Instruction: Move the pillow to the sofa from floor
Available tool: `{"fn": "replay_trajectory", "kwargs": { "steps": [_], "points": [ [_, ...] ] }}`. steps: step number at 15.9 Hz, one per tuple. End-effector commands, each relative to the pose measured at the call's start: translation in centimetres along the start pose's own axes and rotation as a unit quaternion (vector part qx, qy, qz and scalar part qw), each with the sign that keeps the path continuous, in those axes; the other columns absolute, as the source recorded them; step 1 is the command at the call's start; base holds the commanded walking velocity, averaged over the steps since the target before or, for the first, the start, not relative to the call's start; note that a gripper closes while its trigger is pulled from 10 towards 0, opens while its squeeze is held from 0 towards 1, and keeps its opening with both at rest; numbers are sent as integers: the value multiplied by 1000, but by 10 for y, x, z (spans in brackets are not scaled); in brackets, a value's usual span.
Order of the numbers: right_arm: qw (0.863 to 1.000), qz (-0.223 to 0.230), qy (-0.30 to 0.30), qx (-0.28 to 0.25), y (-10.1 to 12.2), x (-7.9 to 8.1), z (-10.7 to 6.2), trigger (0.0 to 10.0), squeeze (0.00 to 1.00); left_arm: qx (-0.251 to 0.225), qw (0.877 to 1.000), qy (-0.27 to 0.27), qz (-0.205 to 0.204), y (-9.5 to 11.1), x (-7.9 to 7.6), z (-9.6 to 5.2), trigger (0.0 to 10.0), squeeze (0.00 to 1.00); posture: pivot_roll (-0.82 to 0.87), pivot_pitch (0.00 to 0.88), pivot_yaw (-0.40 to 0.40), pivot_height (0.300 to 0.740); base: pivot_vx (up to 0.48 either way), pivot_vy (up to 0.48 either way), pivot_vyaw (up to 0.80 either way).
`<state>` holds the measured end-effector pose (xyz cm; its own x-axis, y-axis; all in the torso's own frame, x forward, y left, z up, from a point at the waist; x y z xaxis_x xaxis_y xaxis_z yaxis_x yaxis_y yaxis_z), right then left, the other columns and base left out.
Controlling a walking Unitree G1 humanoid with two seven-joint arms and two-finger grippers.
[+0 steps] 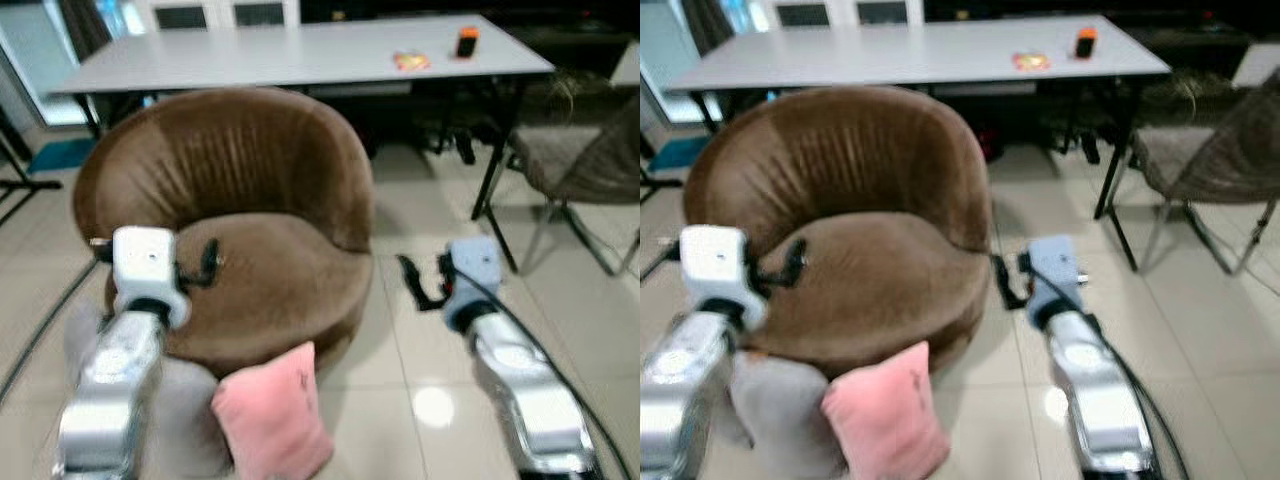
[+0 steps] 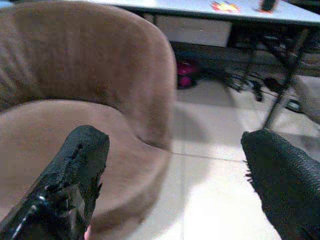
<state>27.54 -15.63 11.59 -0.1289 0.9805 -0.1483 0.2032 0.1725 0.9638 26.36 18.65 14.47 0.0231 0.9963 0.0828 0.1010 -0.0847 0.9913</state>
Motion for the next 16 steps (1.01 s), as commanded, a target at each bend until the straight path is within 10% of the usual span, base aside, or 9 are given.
{"fn": "replay_trajectory", "kwargs": {
  "steps": [1,7,16],
  "points": [
    [1000,-2,17,-15,8,7,2,10000,0,-8,1000,15,11,5,7,-2,10000,0,-77,0,58,740,304,0,587],
    [1000,-11,21,-19,9,10,3,10000,0,-8,999,29,16,5,9,-2,10000,0,-69,0,49,740,246,0,800],
    [999,-24,26,-31,10,12,5,10000,0,-18,998,34,44,7,11,-2,10000,0,-67,0,44,740,0,-141,0]
  ]
}}
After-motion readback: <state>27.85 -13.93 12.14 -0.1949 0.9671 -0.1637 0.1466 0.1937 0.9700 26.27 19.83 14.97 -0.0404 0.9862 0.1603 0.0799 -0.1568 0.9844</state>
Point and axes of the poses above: a point about 5 cm out from each wrist's last joint towards the gripper, its own z axis pointing out of the wrist towards the gripper, its own y axis along the axis of the wrist's last joint, x = y × z, the point moved 1 cm from there along z, pointing out of the wrist towards the gripper, and after that the axes turned 1 degree about -z, right-handed, at the moved point
